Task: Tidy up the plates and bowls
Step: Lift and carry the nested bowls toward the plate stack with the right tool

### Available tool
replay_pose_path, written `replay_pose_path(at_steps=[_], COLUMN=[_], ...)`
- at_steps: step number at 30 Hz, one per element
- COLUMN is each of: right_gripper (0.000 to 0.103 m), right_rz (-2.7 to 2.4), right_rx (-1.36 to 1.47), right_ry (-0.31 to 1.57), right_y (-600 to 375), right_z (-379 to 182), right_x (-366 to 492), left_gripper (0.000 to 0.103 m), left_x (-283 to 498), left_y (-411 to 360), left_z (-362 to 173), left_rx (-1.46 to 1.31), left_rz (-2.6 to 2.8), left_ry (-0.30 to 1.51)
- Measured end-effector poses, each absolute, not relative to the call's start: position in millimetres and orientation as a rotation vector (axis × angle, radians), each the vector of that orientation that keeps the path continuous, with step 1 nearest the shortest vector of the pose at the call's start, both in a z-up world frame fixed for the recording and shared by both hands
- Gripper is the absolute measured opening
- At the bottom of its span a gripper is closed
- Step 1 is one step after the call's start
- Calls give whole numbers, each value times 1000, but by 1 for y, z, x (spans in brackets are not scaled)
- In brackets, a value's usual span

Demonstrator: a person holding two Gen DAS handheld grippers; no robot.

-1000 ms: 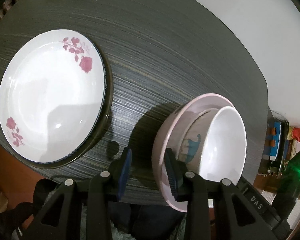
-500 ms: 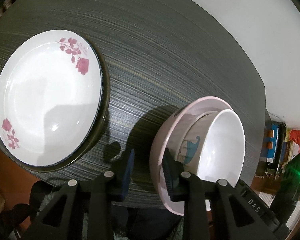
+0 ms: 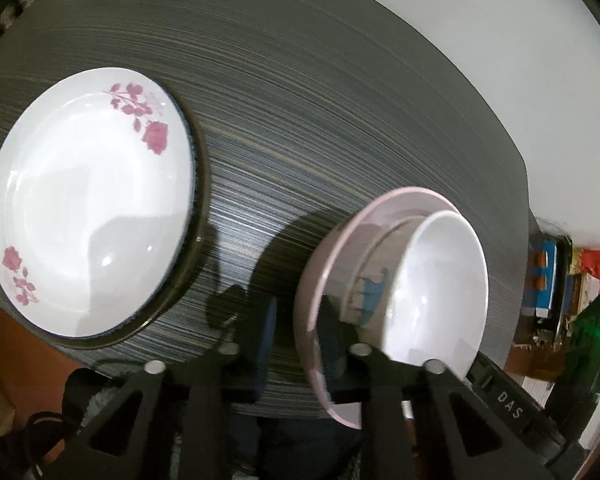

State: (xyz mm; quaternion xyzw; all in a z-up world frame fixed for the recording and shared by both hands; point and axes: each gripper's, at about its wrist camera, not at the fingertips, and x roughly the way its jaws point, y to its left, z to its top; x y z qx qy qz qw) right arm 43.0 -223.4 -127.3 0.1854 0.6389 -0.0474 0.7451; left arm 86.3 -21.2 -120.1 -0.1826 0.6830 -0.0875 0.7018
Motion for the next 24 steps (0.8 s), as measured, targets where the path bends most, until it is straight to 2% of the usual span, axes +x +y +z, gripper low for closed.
replay_pose_path(at_steps=[2, 7, 24], right_gripper=[17, 12, 12], right_rz=[-91, -74, -77], right_rx=[401, 417, 410], right_ry=[1393, 1388, 1352], right_y=[-221, -222, -220], right_z=[-127, -128, -123], right_x=[43, 42, 37], left_gripper=[8, 8, 8], left_x=[86, 85, 86], left_y=[-26, -27, -28], left_z=[-119, -120, -112], left_rx=[-395, -392, -358], left_rz=[-203, -205, -211], left_ry=[1516, 1514, 1479])
